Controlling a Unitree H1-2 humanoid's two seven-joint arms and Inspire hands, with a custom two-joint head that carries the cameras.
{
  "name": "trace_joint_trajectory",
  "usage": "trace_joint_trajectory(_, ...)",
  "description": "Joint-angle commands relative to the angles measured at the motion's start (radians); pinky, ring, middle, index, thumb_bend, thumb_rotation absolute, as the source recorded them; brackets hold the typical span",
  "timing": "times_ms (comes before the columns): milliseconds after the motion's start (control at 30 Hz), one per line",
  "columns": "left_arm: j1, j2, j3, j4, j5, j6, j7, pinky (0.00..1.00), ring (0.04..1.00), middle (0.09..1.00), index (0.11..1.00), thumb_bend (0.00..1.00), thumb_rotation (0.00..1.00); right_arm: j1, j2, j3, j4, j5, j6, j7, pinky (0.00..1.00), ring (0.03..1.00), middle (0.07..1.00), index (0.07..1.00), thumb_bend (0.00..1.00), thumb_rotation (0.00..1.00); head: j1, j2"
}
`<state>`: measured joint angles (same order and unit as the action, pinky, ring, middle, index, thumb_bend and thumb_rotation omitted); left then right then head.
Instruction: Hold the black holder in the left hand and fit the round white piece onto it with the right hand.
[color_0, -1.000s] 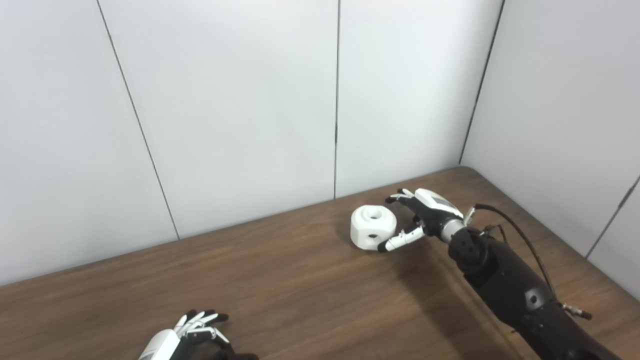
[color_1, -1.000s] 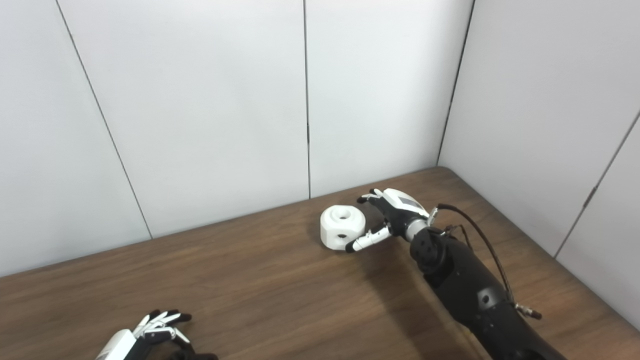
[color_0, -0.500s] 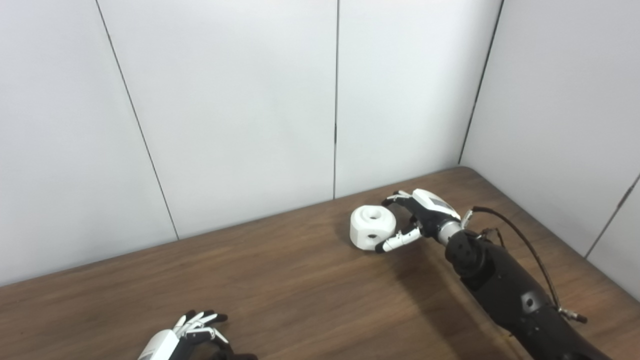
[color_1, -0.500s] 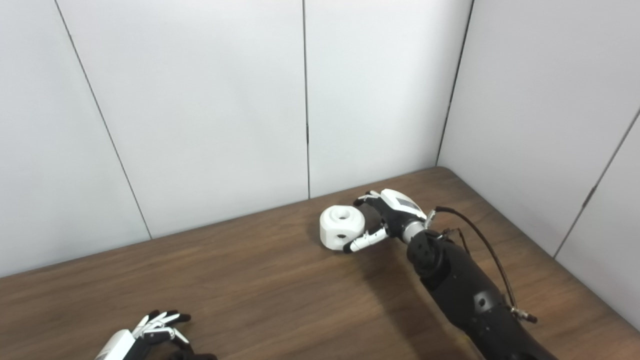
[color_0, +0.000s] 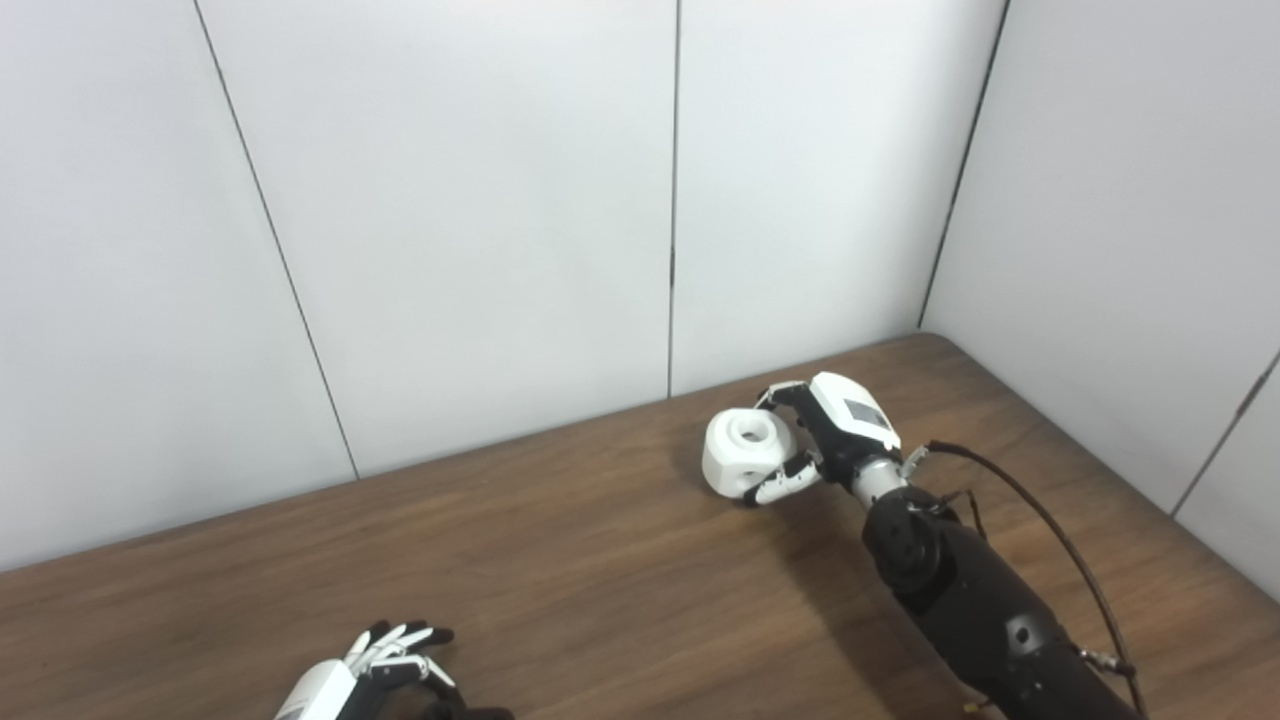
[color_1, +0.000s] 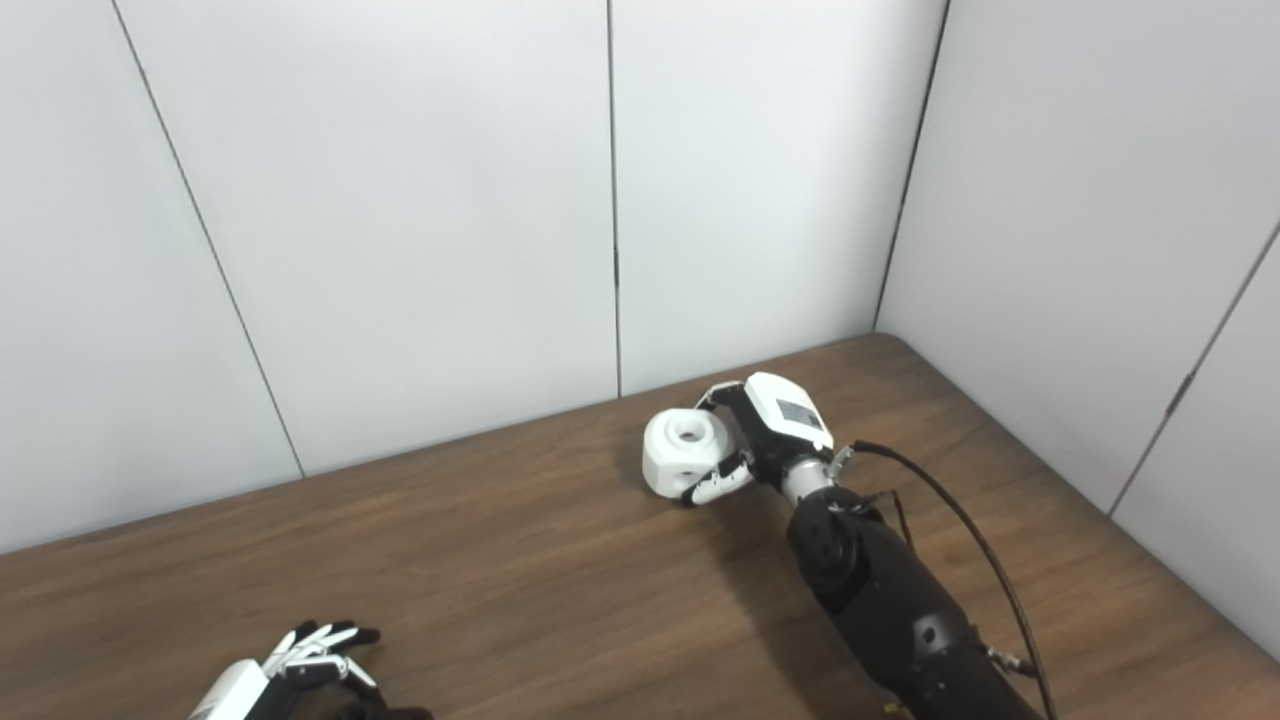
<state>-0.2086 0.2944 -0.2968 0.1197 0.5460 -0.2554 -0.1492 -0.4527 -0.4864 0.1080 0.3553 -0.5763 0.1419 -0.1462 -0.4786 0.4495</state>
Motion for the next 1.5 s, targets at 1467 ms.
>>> trace_joint_trajectory(1467,-0.057,-0.071,-0.038,-0.050,0.120,0.151,0.025,1.00,0.915,0.863,0.481,0.52,0.05,0.237,0.264,0.094,-0.779,-0.005,0.084,0.260,0.73,0.891,0.875,0.480,0.51,0.13,0.342,0.079)
